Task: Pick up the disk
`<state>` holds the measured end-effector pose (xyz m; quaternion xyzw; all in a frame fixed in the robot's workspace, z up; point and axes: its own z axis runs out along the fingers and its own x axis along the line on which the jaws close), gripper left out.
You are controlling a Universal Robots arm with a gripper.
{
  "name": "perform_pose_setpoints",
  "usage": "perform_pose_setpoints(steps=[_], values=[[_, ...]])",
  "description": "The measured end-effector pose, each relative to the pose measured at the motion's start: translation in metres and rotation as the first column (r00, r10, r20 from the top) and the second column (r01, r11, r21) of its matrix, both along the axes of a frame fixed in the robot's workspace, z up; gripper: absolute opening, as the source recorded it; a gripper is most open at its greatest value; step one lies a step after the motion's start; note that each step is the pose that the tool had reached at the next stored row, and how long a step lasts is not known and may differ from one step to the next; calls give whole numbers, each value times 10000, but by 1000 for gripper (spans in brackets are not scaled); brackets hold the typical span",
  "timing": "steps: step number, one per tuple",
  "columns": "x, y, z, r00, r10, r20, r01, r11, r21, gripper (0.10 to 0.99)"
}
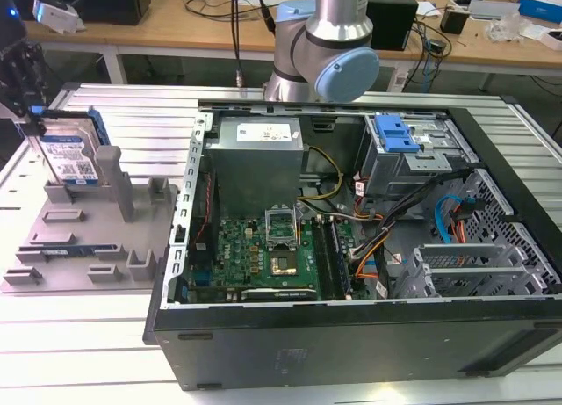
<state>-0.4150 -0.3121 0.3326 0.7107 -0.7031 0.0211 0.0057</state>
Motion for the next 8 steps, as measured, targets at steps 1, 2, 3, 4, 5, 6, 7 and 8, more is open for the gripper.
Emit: perform_pose_setpoints(steps=[1,2,3,4,5,6,7,8], values=[[0,0,42,10000,0,-1,0,10000,0,369],[0,0,118,10000,0,0,0,10000,0,369],[0,0,159,10000,1,0,-1,10000,0,369],[0,0,218,10000,2,1,-2,10000,1,369],[0,0,277,10000,3,0,-3,10000,1,369],[0,0,354,10000,10,0,-10,10000,0,369],[0,0,431,10000,24,0,-24,10000,1,369],[0,0,528,10000,42,0,-42,10000,1,369]])
